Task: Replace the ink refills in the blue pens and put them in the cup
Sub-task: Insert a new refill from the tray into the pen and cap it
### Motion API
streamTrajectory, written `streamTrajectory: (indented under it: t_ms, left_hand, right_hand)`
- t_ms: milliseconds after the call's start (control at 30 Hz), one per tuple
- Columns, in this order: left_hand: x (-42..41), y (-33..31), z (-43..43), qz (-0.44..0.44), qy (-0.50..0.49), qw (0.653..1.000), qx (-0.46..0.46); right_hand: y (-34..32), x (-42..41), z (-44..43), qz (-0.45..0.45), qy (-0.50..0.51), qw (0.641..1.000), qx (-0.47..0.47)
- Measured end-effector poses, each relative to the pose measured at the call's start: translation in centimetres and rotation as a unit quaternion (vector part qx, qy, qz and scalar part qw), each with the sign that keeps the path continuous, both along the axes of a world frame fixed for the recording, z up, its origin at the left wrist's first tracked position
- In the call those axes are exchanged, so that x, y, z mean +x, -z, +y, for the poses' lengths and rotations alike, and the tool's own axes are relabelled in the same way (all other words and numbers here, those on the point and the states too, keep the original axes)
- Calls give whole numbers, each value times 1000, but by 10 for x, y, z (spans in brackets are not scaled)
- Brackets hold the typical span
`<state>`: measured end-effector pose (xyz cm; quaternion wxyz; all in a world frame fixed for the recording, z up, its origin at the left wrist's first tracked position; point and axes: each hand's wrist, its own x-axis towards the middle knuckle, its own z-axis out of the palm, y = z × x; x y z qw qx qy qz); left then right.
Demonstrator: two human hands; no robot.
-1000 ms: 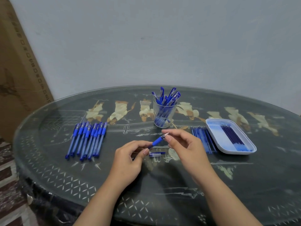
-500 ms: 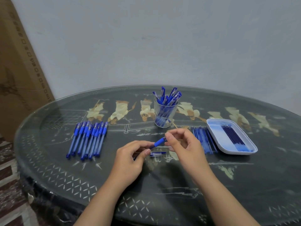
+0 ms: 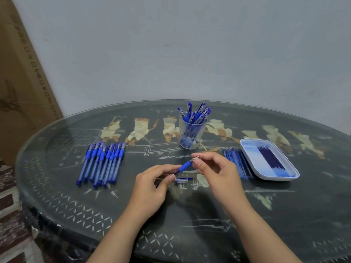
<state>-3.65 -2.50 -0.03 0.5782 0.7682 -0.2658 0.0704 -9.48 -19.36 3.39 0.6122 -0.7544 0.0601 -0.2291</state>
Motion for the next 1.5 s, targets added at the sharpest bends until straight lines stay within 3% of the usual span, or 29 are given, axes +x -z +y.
streamTrajectory:
  t_ms: [433, 500, 600, 700, 800, 933, 1000, 1067, 1200, 1500]
  left_hand:
    - [4, 3, 2, 4, -15, 1000, -5]
    - [6, 4, 3, 18, -32, 999, -20]
    - [6, 4, 3, 42, -43, 997, -48]
    - [5, 4, 4, 46, -41, 997, -51]
    - [4, 3, 3, 47, -37, 997, -52]
    - [2, 2, 2, 44, -28, 998, -38]
    - [1, 2, 2, 35, -18, 999, -25]
    - [0, 2, 0, 29, -8, 999, -15]
    - [-2, 2, -2, 22, 3, 1000, -1]
    - [-2, 1, -3, 36, 11, 999, 1]
  right_hand:
    - [13, 8, 5, 10, 25, 999, -25]
    - [24, 11, 2, 24, 23, 993, -117]
    - [45, 14, 2, 33, -19, 924, -381]
    - [52, 17, 3, -10, -13, 884, -468]
    - [41, 17, -1, -10, 27, 927, -374]
    - [7, 8, -13, 23, 63, 995, -68]
    - [-10, 2, -16, -1, 45, 995, 94]
    - [-22, -3, -17, -27, 24, 981, 189]
    - [-29, -5, -12, -39, 40, 980, 193]
    - [-22, -2, -5, 10, 24, 997, 68]
